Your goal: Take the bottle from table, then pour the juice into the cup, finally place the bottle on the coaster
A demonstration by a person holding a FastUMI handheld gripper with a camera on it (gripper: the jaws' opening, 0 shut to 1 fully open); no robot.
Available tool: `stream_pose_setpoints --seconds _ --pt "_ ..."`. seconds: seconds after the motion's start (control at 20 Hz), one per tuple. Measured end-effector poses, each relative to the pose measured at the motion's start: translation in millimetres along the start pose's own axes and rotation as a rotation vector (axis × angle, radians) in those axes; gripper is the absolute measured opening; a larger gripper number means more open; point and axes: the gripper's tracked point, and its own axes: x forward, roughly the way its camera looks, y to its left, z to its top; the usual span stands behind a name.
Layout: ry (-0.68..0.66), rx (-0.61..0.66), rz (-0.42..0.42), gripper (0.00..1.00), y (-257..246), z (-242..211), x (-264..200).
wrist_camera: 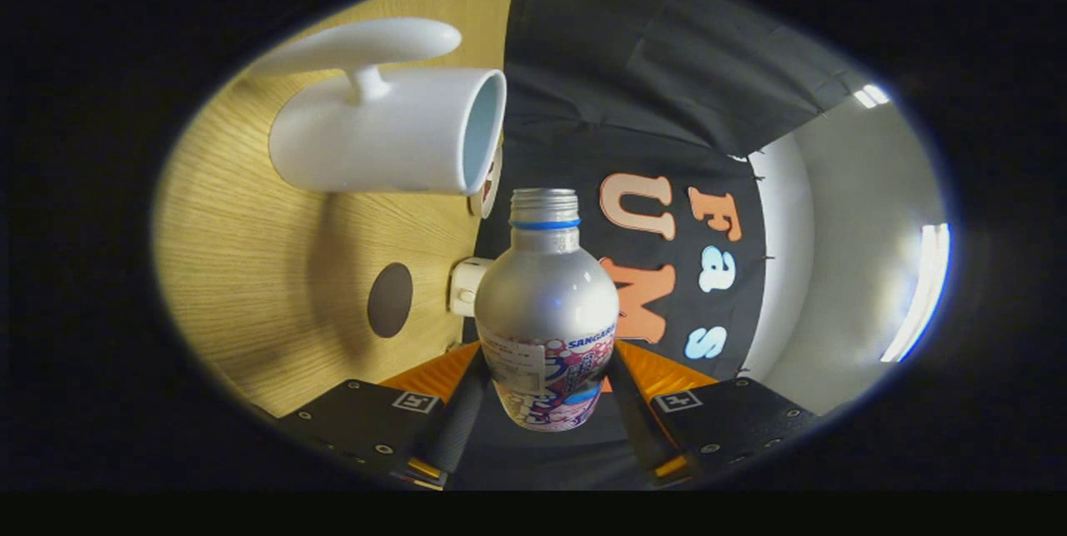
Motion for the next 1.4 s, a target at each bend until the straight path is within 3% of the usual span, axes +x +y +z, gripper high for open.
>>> stream_pose_setpoints --seconds 1.4 --pt "-0.082 -0.118 -0.008 0.78 -9 14 3"
